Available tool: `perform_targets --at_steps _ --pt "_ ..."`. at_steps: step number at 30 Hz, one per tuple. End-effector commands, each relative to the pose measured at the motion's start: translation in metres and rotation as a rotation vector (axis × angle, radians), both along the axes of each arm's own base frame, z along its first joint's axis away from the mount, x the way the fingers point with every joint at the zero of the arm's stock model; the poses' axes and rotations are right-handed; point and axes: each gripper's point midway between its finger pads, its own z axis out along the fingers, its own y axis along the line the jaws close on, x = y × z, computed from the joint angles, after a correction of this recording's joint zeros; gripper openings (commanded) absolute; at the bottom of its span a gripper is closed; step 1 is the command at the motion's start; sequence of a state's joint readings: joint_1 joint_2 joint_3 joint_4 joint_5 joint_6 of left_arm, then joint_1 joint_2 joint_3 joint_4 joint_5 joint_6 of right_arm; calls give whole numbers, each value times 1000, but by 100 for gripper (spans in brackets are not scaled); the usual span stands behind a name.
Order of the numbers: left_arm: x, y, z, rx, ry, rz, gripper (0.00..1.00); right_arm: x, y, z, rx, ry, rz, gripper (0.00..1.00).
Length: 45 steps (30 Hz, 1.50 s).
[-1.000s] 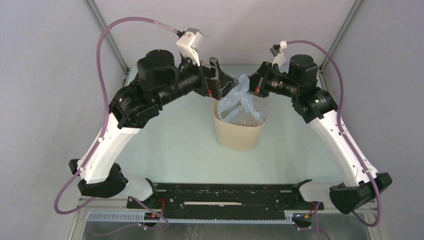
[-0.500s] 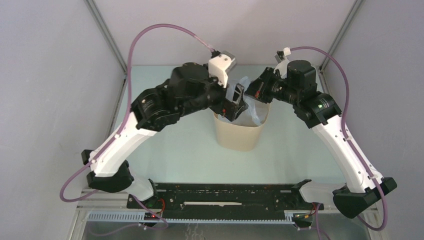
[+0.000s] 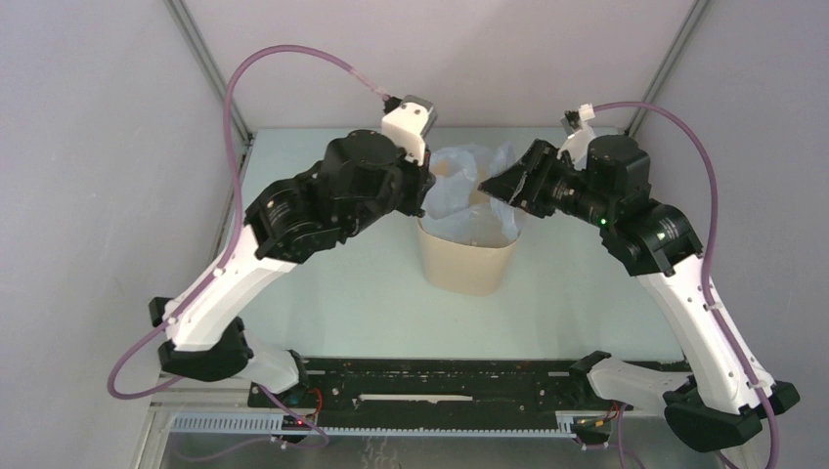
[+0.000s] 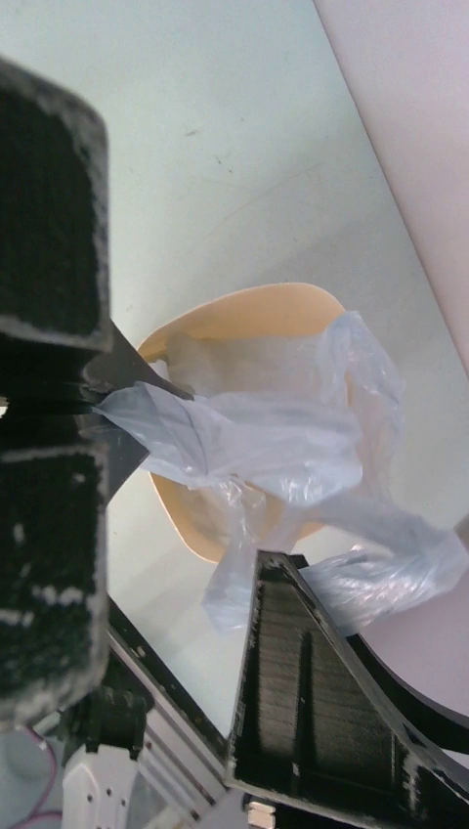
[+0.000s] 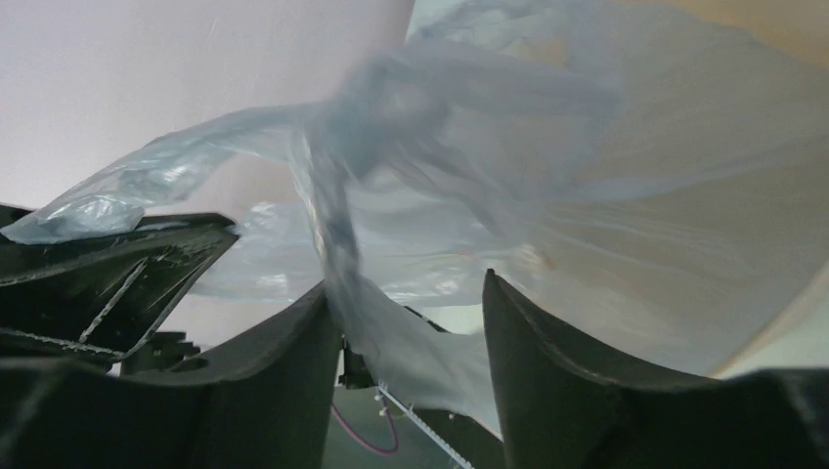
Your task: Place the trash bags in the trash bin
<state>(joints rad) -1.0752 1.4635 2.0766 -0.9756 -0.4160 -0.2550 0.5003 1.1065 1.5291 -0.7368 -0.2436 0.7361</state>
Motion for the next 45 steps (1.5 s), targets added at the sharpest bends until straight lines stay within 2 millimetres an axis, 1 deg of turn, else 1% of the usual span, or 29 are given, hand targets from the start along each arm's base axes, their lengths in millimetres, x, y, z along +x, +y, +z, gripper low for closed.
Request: perform_targets --at_steps 1,3,5,7,10,13,15,18,20,24,26,30,33,35,37,39,40,41,43,45 --pt "-8 9 25 -184 -33 9 0 -5 -23 10 -32 -59 -19 70" --pt "-11 9 19 -219 -9 2 0 -3 -30 10 -42 -70 -21 76" --pt "-12 9 10 -247 24 2 0 0 -36 12 -48 -73 -13 78" --pt "-13 8 3 -274 63 -8 0 2 -35 16 -60 -85 21 79" --pt "-13 7 -3 -303 107 -16 0 8 -28 19 -109 -106 71 83" --pt "-12 12 -6 -319 122 -4 0 18 -29 20 -216 -124 39 86" --pt "-10 15 -8 -334 139 7 0 26 -33 20 -302 -137 -15 87" --pt "-7 18 -12 -359 168 21 0 26 -29 16 -362 -121 -14 87" --pt "-6 19 -13 -372 179 20 0 28 -31 15 -403 -116 -44 87" --pt "-6 16 -16 -385 199 13 0 43 -44 12 -491 -85 -206 87" --pt "-7 14 -17 -390 208 9 0 50 -39 7 -540 -77 -234 87" --pt "-7 10 -18 -397 223 2 0 58 -24 16 -598 -126 -261 89" --pt "-6 8 -17 -407 223 -1 0 66 -13 16 -657 -161 -256 90" --pt "-5 8 -16 -411 223 0 0 75 -14 12 -719 -160 -283 90" --pt "-5 8 -15 -414 225 3 0 83 -21 8 -782 -156 -337 90" --pt "-4 9 -16 -419 228 8 0 88 -28 7 -832 -155 -375 85" --pt "-3 10 -17 -421 232 16 0 87 -28 7 -840 -156 -365 79" --pt "-2 12 -18 -422 235 21 0 84 -28 8 -841 -159 -348 71" --pt "3 18 -22 -429 249 42 0 75 -32 10 -825 -149 -337 58" --pt "11 28 -27 -455 276 76 0 62 -37 9 -789 -134 -320 48"
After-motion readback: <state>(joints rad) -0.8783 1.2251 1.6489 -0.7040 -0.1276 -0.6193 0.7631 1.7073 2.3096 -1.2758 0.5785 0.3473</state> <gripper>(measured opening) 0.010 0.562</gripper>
